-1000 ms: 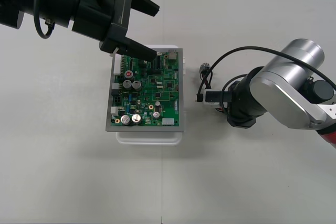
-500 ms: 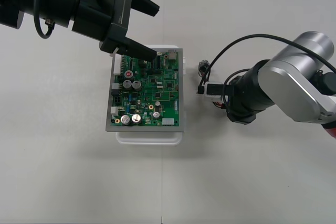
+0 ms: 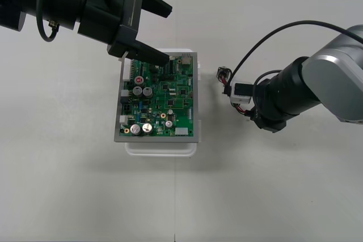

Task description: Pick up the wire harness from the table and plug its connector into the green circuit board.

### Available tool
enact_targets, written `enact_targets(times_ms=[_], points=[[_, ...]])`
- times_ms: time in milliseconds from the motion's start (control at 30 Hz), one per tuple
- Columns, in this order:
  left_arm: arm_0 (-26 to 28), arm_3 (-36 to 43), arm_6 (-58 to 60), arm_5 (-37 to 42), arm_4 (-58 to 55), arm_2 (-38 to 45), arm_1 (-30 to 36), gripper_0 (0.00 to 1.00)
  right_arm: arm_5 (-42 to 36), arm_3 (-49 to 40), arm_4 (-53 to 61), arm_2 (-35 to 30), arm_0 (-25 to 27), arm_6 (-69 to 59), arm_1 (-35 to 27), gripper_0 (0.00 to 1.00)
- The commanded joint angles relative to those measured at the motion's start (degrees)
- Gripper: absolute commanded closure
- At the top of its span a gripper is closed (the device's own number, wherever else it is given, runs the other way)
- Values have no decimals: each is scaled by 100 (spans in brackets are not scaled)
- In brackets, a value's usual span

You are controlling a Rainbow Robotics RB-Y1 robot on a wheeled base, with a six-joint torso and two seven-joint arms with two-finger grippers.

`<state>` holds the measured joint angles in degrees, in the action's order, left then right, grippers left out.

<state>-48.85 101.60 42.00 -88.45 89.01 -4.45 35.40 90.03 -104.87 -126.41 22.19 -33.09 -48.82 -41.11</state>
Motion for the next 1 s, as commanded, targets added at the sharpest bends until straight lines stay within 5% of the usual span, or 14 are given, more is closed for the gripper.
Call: enact_targets(times_ms=[33, 1000], points=[[-309, 132, 186, -155, 20, -29, -95, 0, -3, -104, 327, -391, -207, 329, -328, 100], [-309, 132, 186, -155, 20, -29, -95, 0, -3, -113, 2744, -1876, 118, 373, -899, 100]])
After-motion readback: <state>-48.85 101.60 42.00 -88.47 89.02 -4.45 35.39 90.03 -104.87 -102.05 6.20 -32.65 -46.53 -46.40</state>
